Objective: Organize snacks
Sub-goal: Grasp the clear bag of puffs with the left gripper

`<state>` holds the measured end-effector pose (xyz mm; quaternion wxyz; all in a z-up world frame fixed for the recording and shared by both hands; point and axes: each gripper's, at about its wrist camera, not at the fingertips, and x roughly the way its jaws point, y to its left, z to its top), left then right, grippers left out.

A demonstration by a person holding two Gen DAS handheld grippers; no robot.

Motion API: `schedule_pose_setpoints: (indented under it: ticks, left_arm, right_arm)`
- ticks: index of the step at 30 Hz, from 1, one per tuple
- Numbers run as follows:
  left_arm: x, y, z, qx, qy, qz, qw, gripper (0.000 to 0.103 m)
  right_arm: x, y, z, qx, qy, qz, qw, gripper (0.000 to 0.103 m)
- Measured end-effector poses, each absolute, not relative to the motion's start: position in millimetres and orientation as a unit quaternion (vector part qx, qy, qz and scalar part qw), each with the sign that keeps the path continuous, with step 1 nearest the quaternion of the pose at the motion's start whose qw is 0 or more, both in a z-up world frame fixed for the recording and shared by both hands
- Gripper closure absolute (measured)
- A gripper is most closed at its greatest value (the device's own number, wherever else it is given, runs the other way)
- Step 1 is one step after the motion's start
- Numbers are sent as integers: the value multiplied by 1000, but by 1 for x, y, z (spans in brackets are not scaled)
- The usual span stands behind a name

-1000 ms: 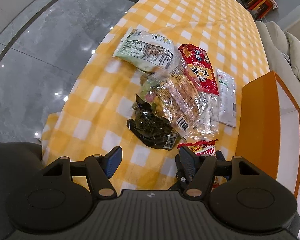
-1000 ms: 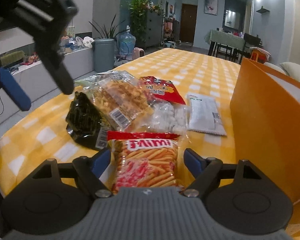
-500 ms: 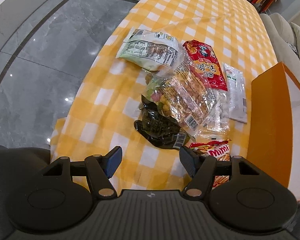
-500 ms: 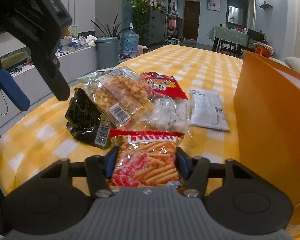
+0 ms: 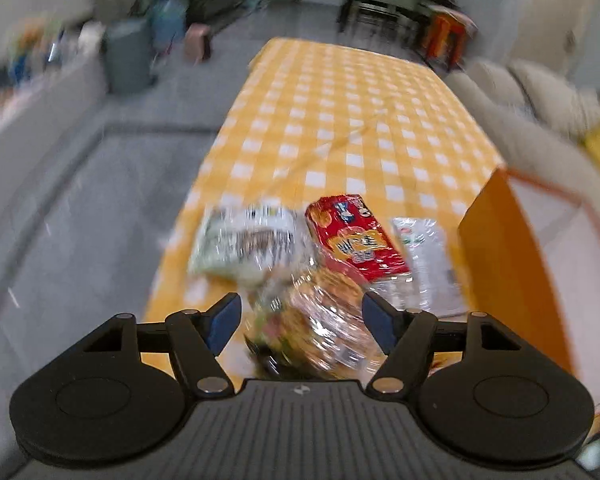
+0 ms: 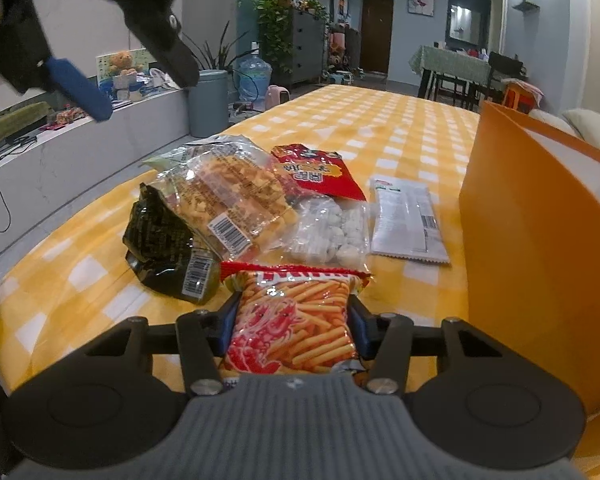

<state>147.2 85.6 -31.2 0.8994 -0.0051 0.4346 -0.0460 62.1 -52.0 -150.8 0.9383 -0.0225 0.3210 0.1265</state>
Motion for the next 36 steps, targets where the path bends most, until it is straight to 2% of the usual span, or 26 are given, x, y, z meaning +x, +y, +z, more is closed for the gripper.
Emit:
schedule_pose_setpoints:
  ticks: [3,7,11,14,16,22,25,33,36]
  left_arm:
    - [164,74,-45,19,460,-48,886,19]
    - [189,79,-60,-5,501,-82,861,19]
    - [212,91,-82,-34,546,-129,827,14]
    - [224,97,-93,-29,551,-104,828,14]
    - [230,103,-98,-51,561,-111,819,10]
    - [235,112,-104,-75,575,-129,804,9]
    - [241,121,-116,-131,605,-133,774,8]
    - [234,143,-112,-193,609,-102,763,40]
    - [227,144,-105,-185,605,-101,768,47]
  right_arm:
    - [64,-55,-150,-10,326,126,937,51]
    - [65,-57,-150,-7,331,128,935,51]
    - [65,-57,-150,-12,331,133,934,51]
    - [67,-59,-149,-4,333,134,933,51]
    - [67,-59,-150,-6,332,136,933,51]
    - [64,-53,-153,-34,323,140,936,50]
    - [66,-55,-153,-25,325,140,935,50]
    - [66,-55,-153,-27,326,143,934,50]
    - [65,-55,-153,-29,326,143,934,50]
